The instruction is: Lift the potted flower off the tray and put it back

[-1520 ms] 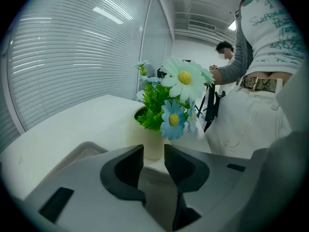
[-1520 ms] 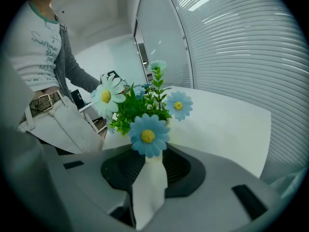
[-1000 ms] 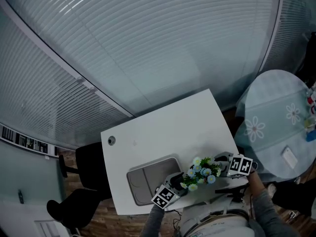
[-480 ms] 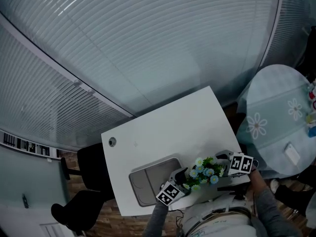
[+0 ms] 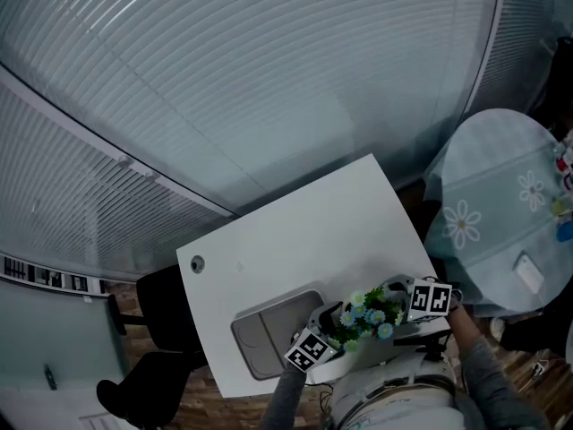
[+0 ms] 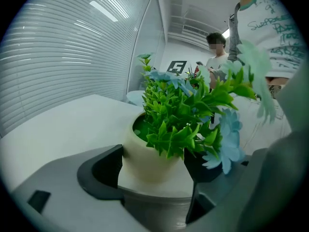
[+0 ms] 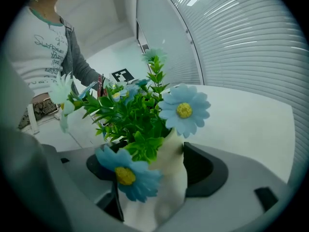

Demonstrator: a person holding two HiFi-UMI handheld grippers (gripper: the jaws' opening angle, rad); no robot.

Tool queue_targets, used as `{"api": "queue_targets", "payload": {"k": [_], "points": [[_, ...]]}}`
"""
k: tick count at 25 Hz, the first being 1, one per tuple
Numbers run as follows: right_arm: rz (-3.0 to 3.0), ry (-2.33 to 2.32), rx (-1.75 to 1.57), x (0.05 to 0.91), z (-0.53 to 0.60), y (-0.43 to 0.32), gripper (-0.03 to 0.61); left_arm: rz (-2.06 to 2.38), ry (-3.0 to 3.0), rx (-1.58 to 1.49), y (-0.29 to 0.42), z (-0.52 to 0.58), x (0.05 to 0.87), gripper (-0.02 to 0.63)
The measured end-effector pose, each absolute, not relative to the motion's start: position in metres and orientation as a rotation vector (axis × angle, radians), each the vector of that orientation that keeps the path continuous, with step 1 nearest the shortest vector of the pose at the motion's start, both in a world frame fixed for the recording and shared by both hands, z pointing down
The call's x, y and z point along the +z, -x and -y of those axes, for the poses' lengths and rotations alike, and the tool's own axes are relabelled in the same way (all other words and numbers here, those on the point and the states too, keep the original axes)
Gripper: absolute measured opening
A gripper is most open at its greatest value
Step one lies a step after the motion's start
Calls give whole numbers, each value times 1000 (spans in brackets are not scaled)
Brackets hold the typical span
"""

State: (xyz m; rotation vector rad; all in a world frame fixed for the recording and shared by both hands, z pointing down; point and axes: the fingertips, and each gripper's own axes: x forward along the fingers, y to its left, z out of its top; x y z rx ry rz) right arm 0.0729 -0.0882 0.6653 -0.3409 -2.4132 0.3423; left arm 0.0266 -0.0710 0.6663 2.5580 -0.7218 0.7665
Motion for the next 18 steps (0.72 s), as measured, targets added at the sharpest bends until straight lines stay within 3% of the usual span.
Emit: {"api": "queue_targets", "payload": {"k": [18], "points": [[2418,325,305,663,84,-71,360,711,-2577,822,-34,73,667,407]]}}
